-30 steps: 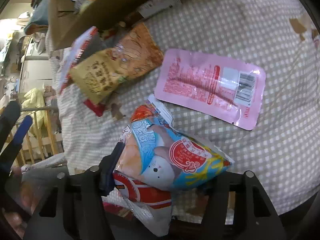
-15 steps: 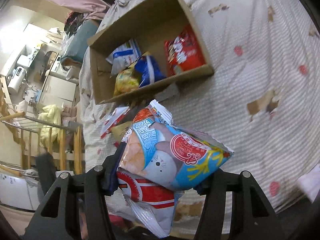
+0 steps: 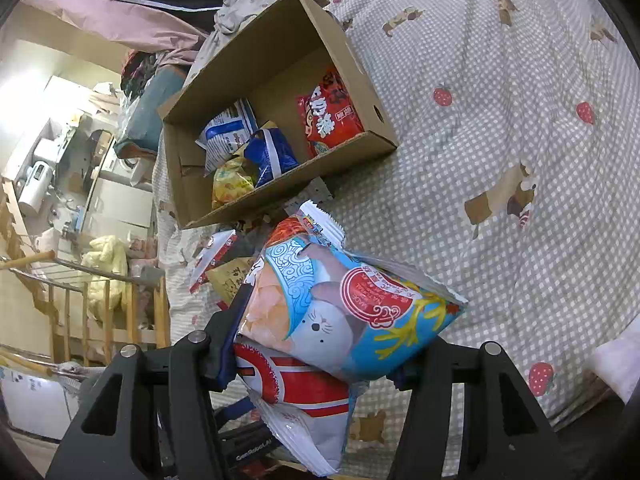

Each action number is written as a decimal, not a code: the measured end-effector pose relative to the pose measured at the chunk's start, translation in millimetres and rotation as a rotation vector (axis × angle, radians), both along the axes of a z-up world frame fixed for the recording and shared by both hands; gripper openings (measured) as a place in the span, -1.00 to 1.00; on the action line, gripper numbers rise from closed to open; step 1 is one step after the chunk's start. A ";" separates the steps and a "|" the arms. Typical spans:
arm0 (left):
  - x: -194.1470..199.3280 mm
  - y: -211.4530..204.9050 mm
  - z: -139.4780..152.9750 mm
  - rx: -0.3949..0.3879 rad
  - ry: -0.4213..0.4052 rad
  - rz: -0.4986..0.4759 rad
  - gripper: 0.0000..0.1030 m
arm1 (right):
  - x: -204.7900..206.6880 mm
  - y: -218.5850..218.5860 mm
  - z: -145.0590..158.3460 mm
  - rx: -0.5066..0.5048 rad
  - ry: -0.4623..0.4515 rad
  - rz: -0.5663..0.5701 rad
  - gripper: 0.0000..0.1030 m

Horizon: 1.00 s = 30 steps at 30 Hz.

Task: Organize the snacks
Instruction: 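Lift the stick packet with the left gripper while the right lifts the cartoon bag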

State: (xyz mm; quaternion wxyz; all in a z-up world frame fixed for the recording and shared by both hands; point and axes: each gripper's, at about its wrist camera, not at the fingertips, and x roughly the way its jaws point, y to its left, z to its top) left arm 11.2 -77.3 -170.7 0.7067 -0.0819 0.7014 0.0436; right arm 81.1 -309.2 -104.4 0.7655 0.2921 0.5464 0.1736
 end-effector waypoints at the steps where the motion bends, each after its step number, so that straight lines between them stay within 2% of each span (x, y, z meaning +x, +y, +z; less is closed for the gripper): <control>1: 0.9 -1.0 1.7 0.002 0.000 -0.011 -0.45 | 0.5 0.5 -0.2 0.005 0.002 0.002 0.13; 2: 0.8 -1.3 3.1 0.005 -0.003 -0.021 -0.64 | 0.6 1.0 0.0 0.009 0.002 0.004 0.13; 6: 3.4 1.2 7.1 0.014 -0.010 -0.069 -0.76 | 2.4 7.5 3.4 0.020 -0.010 0.016 0.13; 9: 8.3 -1.8 5.6 0.072 -0.026 -0.144 -0.76 | 3.0 11.3 4.9 0.020 -0.015 0.025 0.13; 13: 14.0 7.3 11.6 0.102 -0.042 -0.159 -0.76 | 3.2 11.8 3.0 0.016 -0.009 0.025 0.13; 19: 27.5 25.5 30.5 0.106 -0.086 -0.171 -0.76 | 4.0 12.7 1.2 0.007 -0.011 0.030 0.13; 22: 35.5 35.4 43.5 0.083 -0.116 -0.158 -0.76 | 3.5 14.4 -0.7 0.002 -0.005 0.037 0.13; 26: 47.3 52.3 59.0 0.097 -0.145 -0.167 -0.76 | 3.3 16.1 -1.3 -0.010 -0.006 0.043 0.13; 30: 60.4 64.9 86.2 0.123 -0.229 -0.187 -0.76 | 2.6 15.3 1.0 -0.007 -0.018 0.036 0.13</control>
